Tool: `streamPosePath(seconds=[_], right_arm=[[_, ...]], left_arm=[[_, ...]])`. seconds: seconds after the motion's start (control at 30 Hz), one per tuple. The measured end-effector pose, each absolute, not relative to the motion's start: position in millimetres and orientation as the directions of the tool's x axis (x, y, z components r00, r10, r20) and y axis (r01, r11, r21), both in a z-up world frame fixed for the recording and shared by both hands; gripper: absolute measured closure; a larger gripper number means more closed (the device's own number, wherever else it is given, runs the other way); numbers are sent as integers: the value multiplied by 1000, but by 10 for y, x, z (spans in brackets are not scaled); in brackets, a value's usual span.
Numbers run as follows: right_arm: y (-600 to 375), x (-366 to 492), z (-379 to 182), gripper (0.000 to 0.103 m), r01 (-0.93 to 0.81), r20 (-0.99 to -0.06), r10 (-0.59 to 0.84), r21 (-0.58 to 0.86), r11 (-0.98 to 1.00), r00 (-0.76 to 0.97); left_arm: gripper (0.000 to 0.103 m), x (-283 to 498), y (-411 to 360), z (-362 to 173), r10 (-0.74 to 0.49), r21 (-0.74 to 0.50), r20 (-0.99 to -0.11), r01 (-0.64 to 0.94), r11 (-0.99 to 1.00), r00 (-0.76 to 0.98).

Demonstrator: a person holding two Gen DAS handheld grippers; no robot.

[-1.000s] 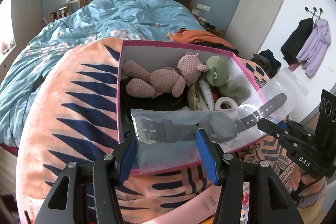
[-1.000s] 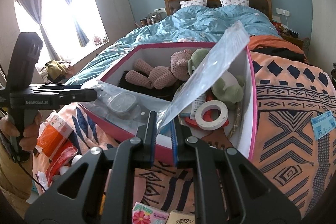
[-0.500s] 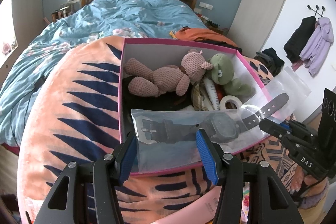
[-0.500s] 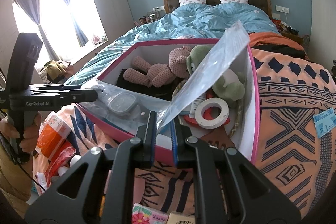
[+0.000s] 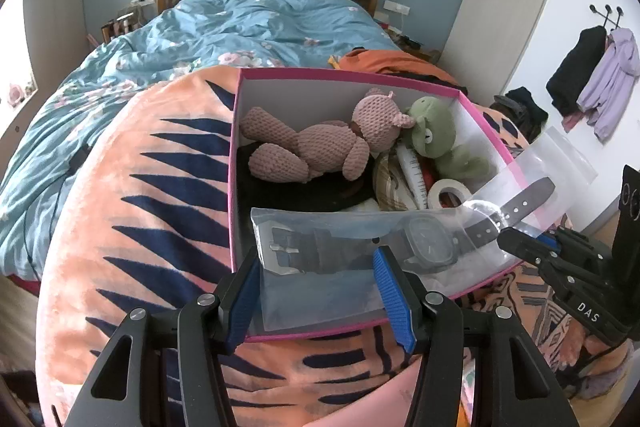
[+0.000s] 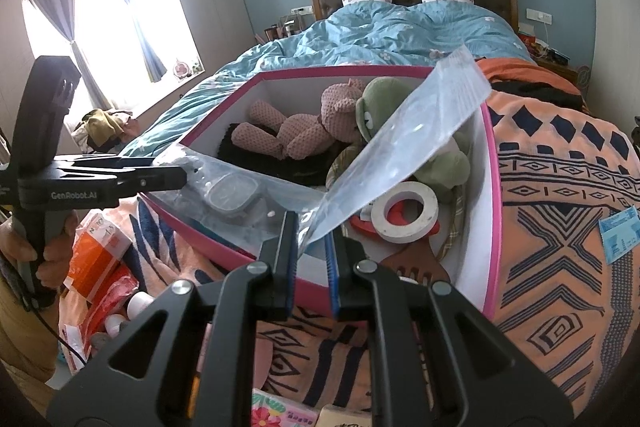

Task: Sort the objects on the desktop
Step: 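Lower the zip bag into the box and open the right gripper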

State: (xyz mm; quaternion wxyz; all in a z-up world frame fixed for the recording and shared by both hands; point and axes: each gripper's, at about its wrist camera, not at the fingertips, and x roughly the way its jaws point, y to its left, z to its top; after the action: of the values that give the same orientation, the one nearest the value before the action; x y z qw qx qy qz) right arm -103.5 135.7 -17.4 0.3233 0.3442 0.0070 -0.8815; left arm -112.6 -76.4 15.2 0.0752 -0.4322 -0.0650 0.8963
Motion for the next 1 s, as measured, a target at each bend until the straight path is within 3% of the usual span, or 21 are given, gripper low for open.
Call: streamPosePath(seconds=[0.53,0.77,1.0], right_arm=[[1259,-1117,-228,84,584,-669,-520,156,-797,-532],[1197,-1146,-179,79,608,-733,-452,66,-791,-508],[1228,-1040,-99,78,636,-755,-402,-26,-771,-518]], left_arm=[[47,-1157,-706,145,125,-107,-778,-65,-992,-616],[47,-1131,-630,209,56,-26,-765,-56,-998,-642],[47,-1104,-674,245,73,-45,-758,-60,-997,-648]])
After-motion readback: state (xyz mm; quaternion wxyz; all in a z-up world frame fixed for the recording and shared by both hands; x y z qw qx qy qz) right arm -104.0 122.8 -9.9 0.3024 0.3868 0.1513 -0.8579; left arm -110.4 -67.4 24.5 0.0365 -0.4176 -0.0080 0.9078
